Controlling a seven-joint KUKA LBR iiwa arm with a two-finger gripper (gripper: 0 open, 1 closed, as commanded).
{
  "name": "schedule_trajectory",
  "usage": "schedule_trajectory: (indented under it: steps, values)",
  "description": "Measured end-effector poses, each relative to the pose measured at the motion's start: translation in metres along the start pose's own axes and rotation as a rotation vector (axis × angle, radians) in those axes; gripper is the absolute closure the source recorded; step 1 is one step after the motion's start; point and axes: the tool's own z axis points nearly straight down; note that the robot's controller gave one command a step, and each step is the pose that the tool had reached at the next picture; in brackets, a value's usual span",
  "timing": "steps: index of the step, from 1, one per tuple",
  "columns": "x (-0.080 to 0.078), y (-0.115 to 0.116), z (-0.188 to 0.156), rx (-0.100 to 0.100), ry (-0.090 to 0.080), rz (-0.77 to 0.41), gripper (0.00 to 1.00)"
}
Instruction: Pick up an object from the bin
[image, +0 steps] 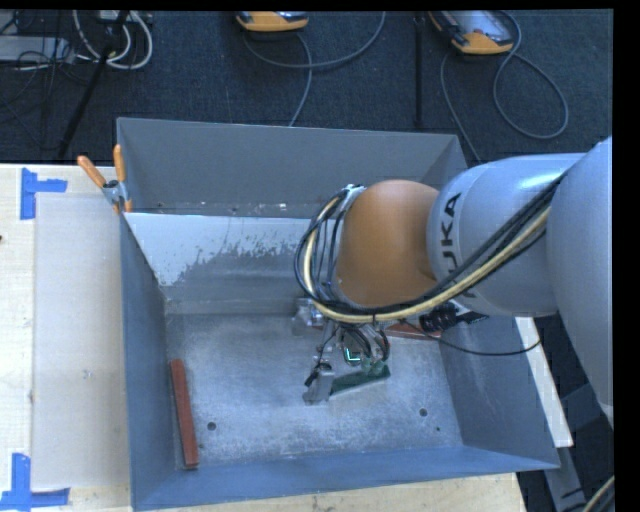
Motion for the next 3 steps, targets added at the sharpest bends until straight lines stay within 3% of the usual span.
schedule_trajectory:
  steps: [1, 2, 3]
  values:
    - [-0.013, -0.097, 0.058, 0.000, -0.012, -0.045, 0.00]
    - [-0.013, -0.094, 0.056, -0.001, -0.013, -0.047, 1.00]
    - [0.020, -0.099, -0.065, 0.000, -0.017, -0.095, 1.00]
